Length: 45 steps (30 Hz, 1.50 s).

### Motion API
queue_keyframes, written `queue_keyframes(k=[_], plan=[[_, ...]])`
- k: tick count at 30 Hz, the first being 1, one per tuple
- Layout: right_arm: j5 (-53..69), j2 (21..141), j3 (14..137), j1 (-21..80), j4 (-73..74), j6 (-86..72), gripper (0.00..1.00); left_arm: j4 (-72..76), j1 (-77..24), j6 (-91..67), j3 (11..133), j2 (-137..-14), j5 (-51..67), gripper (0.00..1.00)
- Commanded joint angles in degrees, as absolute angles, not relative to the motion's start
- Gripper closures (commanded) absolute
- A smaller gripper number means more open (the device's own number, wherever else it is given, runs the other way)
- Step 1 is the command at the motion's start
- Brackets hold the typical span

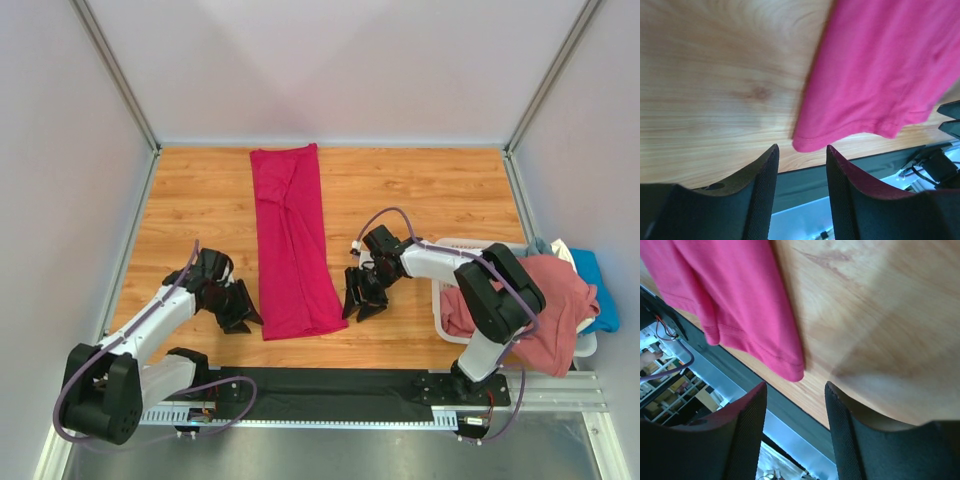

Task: Fold and stack the t-shirts
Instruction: Fold the tshirt

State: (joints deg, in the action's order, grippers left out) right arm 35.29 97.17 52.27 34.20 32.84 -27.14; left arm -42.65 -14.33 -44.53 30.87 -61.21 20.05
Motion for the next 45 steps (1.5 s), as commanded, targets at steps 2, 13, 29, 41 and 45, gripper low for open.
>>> queue_keyframes(k=[2, 13, 29, 41, 45], plan=[[39.11, 98.96, 49.92, 34.1, 26.55, -27.6, 0.49, -40.44, -15.82, -50.62, 27.34, -59.68, 19.43, 0.49], [36.74, 100.37, 47.46, 34.1, 26.37, -25.57, 0.49, -33.75, -18.36, -51.32, 25.05, -67.14, 19.6, 0.48], [36.12, 101.34, 45.44, 34.1, 21.89, -29.71, 0.51, -43.5, -18.63, -56.77, 26.8, -52.93, 15.56, 0.53], [36.39, 103.01, 45.18, 34.1, 20.74, -30.32, 0.51, -37.89, -18.63, -54.14, 27.34, -60.82, 17.58, 0.35], [36.56, 103.53, 45.26, 34.1, 20.22, -31.2, 0.51, -34.64, -18.72, -54.49, 26.28, -63.54, 18.54, 0.38]])
